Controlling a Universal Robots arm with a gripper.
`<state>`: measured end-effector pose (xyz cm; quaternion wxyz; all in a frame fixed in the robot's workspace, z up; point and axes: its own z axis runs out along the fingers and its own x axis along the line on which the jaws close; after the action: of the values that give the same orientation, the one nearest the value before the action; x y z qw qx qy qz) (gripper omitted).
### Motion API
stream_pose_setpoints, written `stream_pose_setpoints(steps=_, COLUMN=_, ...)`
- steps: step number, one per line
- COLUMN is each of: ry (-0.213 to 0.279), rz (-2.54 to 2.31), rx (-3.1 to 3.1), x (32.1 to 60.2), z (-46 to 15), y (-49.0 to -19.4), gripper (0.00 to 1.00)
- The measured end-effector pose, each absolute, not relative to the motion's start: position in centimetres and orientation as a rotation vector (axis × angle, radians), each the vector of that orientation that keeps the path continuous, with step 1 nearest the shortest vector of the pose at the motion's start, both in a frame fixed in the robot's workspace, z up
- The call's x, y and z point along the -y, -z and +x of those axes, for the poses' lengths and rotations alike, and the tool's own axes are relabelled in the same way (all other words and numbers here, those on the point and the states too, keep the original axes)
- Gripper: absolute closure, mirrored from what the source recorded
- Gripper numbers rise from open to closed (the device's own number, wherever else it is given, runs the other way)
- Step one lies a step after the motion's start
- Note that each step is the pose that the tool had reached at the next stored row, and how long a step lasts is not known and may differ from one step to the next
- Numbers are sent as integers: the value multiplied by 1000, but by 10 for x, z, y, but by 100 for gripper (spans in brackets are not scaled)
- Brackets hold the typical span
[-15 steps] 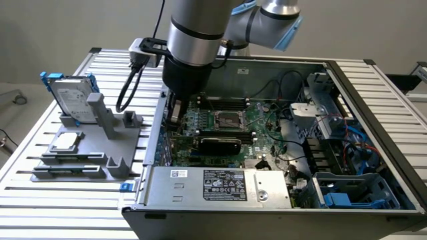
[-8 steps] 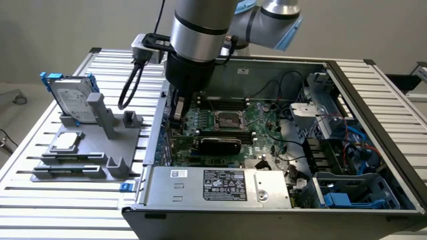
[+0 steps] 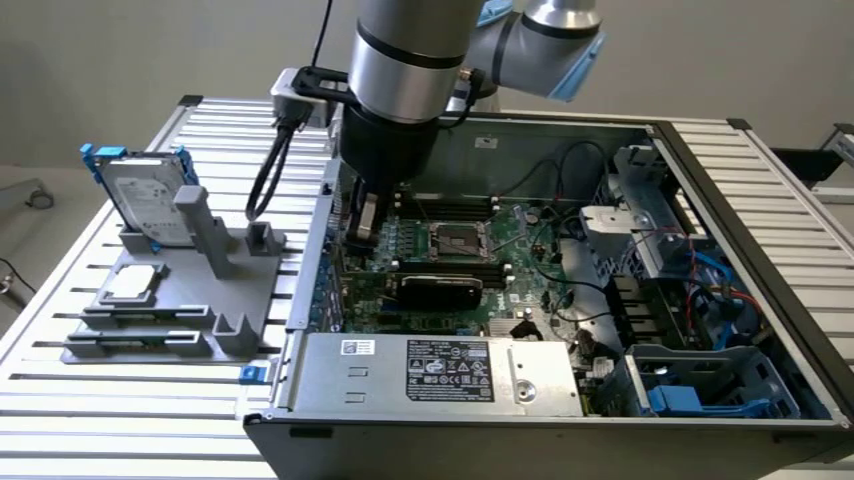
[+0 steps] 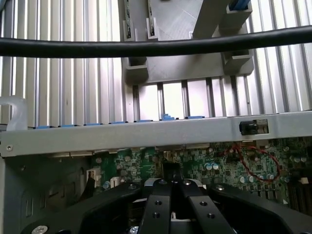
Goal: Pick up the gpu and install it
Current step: 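Press down on the gpu until it lock into place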
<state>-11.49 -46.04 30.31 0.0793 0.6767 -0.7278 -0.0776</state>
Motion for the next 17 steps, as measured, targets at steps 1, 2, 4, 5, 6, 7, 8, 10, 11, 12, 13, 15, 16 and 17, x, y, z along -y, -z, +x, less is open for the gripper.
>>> stream_pose_setpoints(steps=1, ry=229, rz=2029, rx=2182, x=460, z=-114, y=-303, gripper=89)
stream_pose_setpoints(steps=2, ry=225, rz=2033, rx=2186, x=460, z=-114, y=-303, gripper=89)
stream_pose_setpoints(steps=4, ry=215, rz=2042, rx=2194, x=460, z=-113, y=-303, gripper=89)
stream_pose_setpoints(steps=5, ry=209, rz=2046, rx=2198, x=460, z=-112, y=-303, gripper=89)
stream_pose_setpoints(steps=6, ry=203, rz=2050, rx=2203, x=460, z=-111, y=-303, gripper=89)
stream_pose_setpoints(steps=7, ry=196, rz=2055, rx=2207, x=460, z=-111, y=-303, gripper=89)
stream_pose_setpoints(steps=8, ry=190, rz=2059, rx=2212, x=460, z=-110, y=-303, gripper=89)
stream_pose_setpoints(steps=10, ry=178, rz=2069, rx=2221, x=460, z=-109, y=-303, gripper=89)
stream_pose_setpoints(steps=11, ry=172, rz=2076, rx=2226, x=460, z=-108, y=-303, gripper=89)
stream_pose_setpoints(steps=12, ry=165, rz=2082, rx=2231, x=460, z=-107, y=-303, gripper=89)
stream_pose_setpoints(steps=13, ry=159, rz=2090, rx=2237, x=460, z=-107, y=-303, gripper=89)
stream_pose_setpoints(steps=15, ry=146, rz=2104, rx=2246, x=460, z=-106, y=-303, gripper=89)
stream_pose_setpoints(steps=16, ry=139, rz=2111, rx=2251, x=460, z=-105, y=-303, gripper=89)
stream_pose_setpoints(steps=17, ry=132, rz=2117, rx=2256, x=460, z=-104, y=-303, gripper=89)
